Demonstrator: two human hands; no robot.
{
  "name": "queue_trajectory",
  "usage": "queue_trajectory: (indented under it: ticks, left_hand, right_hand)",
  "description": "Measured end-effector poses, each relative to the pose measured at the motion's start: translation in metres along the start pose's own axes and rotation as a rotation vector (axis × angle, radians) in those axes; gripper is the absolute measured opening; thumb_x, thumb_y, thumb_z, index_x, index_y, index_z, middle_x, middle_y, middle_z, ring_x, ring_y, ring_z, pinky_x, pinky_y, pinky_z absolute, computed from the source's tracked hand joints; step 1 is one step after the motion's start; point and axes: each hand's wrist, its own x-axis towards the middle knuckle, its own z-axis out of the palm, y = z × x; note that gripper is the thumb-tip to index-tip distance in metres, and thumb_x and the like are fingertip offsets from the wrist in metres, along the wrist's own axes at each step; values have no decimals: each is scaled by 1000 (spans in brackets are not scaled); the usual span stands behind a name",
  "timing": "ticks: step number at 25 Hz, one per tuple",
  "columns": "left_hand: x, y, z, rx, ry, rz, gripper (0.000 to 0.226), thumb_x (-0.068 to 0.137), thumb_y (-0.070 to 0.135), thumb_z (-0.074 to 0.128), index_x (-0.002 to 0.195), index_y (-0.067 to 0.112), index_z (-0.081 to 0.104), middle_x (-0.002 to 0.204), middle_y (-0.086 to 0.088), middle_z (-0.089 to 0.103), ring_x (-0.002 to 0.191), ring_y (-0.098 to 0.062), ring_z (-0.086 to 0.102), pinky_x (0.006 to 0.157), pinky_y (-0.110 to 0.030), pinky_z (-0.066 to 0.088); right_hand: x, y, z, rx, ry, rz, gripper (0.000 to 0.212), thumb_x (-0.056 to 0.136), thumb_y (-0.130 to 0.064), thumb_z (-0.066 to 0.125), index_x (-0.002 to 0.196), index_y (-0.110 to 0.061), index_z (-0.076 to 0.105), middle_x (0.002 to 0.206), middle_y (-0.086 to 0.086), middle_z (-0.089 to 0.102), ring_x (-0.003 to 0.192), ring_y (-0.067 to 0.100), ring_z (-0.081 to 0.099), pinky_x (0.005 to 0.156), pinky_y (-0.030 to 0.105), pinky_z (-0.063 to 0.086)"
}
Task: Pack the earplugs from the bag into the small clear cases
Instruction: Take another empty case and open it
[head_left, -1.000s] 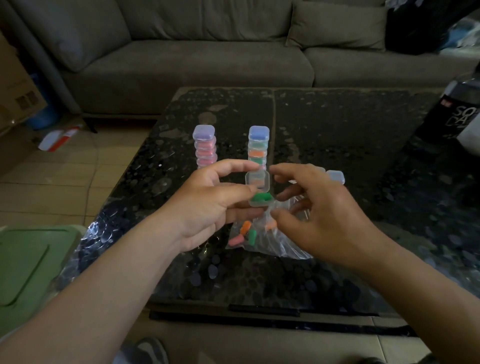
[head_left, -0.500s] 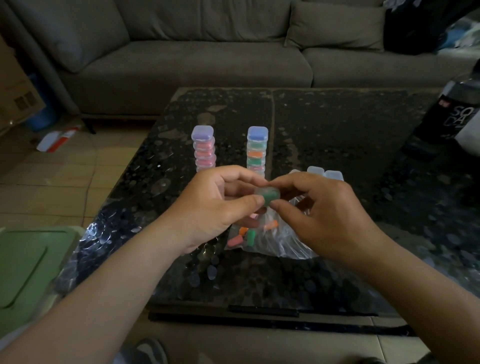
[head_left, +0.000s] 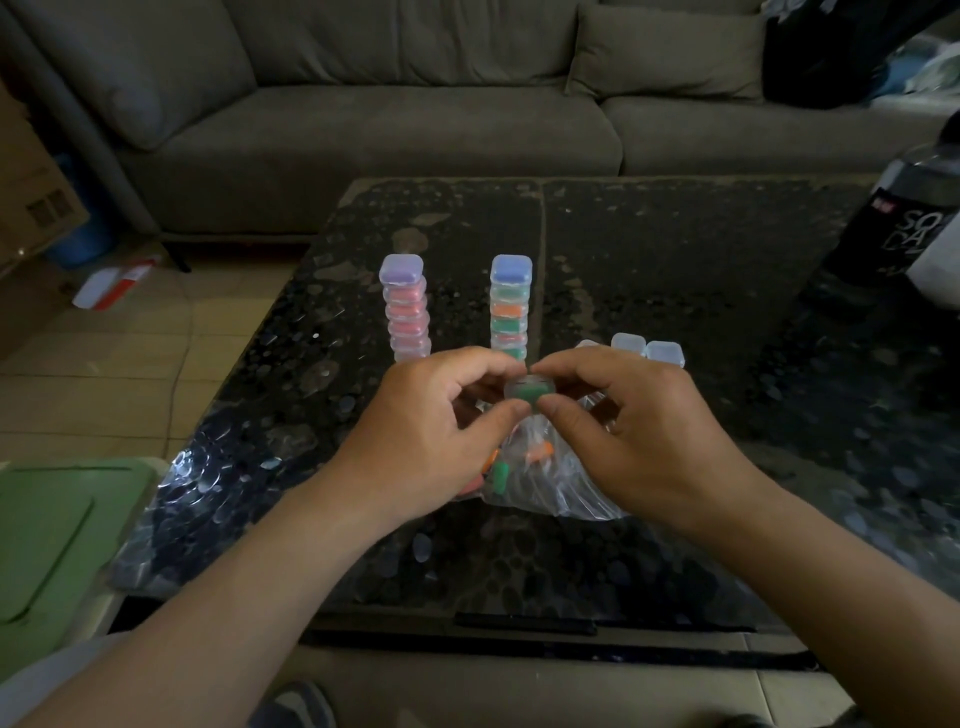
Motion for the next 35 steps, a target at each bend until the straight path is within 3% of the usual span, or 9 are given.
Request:
queue_trajectory:
  ticks: [5, 14, 18, 21, 24, 27, 31, 33, 35]
  left_hand:
    - [0, 3, -1, 0, 11, 8, 32, 90, 11, 76, 102, 41, 70, 96, 14, 76, 92, -1, 73, 83, -24, 59]
    - [0, -1, 0, -10, 19, -9, 27, 89, 7, 77, 102, 31, 75, 95, 10, 77, 91, -7, 74, 82, -33, 60]
    - [3, 0, 1, -34, 109, -15, 32, 86, 6, 80, 103, 32, 72, 104, 6, 71, 94, -9, 73, 81, -30, 62]
    - [5, 7, -4, -126, 163, -65, 40, 84, 3, 81, 97, 39, 69, 94, 12, 76, 88, -3, 74, 78, -20, 60]
    - [6, 14, -12, -193, 209, -50, 41, 83, -3, 79, 99, 33, 69, 93, 12, 77, 89, -2, 75, 79, -15, 58]
    - [10, 16, -24, -277, 309, -47, 43, 86, -10, 73, 110, 26, 67, 105, 5, 76, 101, -5, 74, 87, -19, 58]
    - [19, 12, -44, -363, 440, -71, 45, 91, -10, 66, 115, 27, 59, 117, 2, 73, 111, -7, 71, 91, -23, 58]
    - [23, 8, -53, -376, 466, -86, 46, 92, -10, 63, 118, 26, 56, 122, 2, 71, 114, -6, 70, 91, -21, 57]
    - [27, 4, -59, -359, 467, -104, 47, 92, -10, 62, 121, 26, 54, 126, 4, 70, 116, -3, 68, 93, -17, 55]
  right_hand:
    - [1, 0, 1, -19, -5, 2, 26, 94, -19, 66, 118, -29, 69, 102, -21, 64, 99, -2, 60, 85, 17, 53]
    - [1, 1, 4, -51, -4, -18, 24, 93, -22, 65, 115, -29, 69, 101, -18, 65, 96, -1, 60, 82, 18, 54]
    - [3, -3, 7, -85, 97, -21, 29, 91, -24, 64, 119, -25, 70, 103, -11, 59, 95, 1, 56, 83, 8, 46]
    - [7, -8, 15, -52, 182, 10, 32, 91, -19, 67, 122, -24, 69, 104, -11, 57, 95, -1, 57, 84, 7, 46]
    - [16, -18, 25, -5, 280, 20, 34, 91, -19, 66, 124, -23, 69, 107, -11, 57, 94, 0, 58, 84, 10, 48]
    - [31, -31, 32, 73, 340, 26, 39, 93, -14, 67, 131, -21, 64, 114, -11, 58, 100, 0, 59, 85, 8, 48]
    - [51, -48, 41, 350, 163, 30, 53, 92, 0, 57, 139, -22, 48, 125, -22, 54, 116, -14, 52, 94, 8, 44]
    - [58, -53, 47, 423, 50, 21, 59, 89, -3, 54, 144, -23, 41, 126, -30, 47, 118, -21, 45, 95, 6, 40]
    - [66, -52, 53, 438, -22, 43, 69, 88, -9, 52, 151, -26, 32, 123, -27, 49, 122, -16, 45, 94, 19, 48]
